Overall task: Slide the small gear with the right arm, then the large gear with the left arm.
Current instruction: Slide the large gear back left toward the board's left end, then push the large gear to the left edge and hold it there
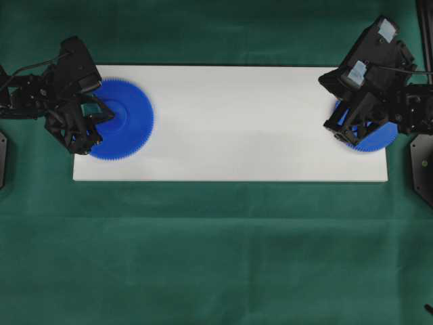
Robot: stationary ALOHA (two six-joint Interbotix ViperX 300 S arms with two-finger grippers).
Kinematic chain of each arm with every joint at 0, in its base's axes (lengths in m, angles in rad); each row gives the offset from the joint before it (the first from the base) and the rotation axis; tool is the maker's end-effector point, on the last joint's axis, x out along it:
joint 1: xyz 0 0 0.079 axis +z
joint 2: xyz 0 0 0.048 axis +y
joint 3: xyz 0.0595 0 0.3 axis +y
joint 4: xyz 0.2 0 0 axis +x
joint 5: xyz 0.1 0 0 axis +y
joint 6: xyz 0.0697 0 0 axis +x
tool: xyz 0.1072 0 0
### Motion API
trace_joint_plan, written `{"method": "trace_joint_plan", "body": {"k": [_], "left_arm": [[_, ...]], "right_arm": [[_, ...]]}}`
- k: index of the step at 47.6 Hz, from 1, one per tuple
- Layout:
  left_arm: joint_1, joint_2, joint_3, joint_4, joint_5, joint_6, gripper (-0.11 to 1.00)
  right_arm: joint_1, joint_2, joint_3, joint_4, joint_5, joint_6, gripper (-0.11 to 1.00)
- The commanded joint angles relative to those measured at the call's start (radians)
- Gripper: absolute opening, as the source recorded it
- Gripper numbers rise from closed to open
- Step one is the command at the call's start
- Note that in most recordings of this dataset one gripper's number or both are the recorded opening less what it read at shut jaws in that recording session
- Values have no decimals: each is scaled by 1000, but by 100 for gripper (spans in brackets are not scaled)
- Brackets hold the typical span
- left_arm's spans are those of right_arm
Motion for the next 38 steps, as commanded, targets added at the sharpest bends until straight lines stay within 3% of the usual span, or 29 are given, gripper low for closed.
{"method": "trace_joint_plan", "body": {"k": [1, 15, 38], "left_arm": [[6, 11, 31, 3, 38, -6, 0], [8, -9, 11, 8, 38, 2, 0], [6, -156, -28, 12, 38, 44, 0]], "right_arm": [[3, -3, -28, -3, -5, 2, 50], [5, -5, -26, -3, -5, 2, 50], [5, -5, -26, -2, -6, 2, 50]]}}
